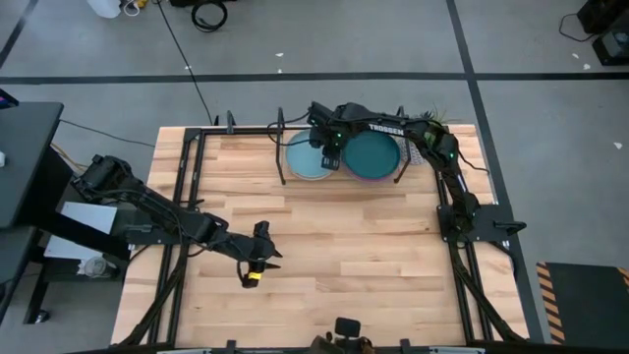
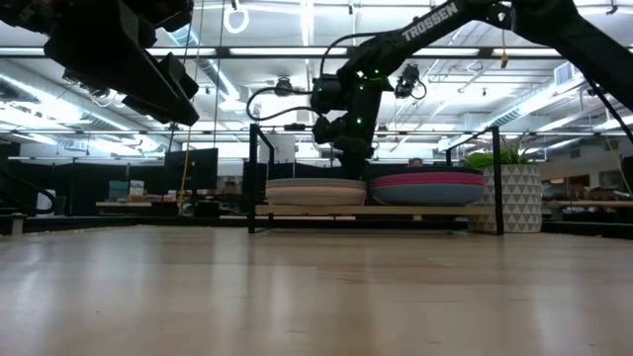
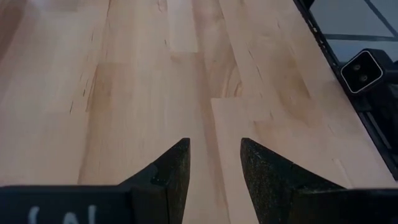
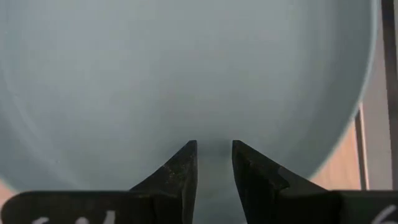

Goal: Place and stack plates onto a shelf
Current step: Return to Home Position

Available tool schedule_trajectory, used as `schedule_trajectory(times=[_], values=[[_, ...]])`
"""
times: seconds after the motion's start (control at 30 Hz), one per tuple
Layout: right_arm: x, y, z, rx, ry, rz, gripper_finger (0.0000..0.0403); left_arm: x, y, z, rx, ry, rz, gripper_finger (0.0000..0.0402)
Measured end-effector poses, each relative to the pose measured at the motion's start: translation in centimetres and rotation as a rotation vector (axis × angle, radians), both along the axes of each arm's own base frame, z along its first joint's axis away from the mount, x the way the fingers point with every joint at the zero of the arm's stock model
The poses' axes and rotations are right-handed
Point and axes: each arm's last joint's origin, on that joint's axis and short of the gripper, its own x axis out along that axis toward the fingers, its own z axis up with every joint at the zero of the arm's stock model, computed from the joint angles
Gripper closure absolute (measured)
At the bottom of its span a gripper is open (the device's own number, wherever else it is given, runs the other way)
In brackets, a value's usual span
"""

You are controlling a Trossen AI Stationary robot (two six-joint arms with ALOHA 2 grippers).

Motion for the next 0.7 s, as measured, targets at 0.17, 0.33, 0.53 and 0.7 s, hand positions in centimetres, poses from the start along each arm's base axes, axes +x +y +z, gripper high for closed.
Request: schedule_trajectory(times=[0.17,0.33,0.53,0.7], values=[[0.2,0.0,0.8,-0.002,-0.018,0.005,0.0296,0.0,0.0,0.0,0.001,0.001,0.000,0.0253],[0.2,1.1,4.6,-0.043,-0.122,0.026,0.0296,-0.1,0.0,-0.1,0.038,0.010,-0.026,0.0253],[0.3,4.4,7.5,-0.033,-0.224,0.098,0.0296,-0.5,-0.6,-0.2,0.165,-0.014,-0.067,0.0253],[0.4,7.3,7.3,-0.040,-0.252,0.138,0.0303,-0.6,-0.6,-0.3,0.195,-0.006,-0.072,0.0253]])
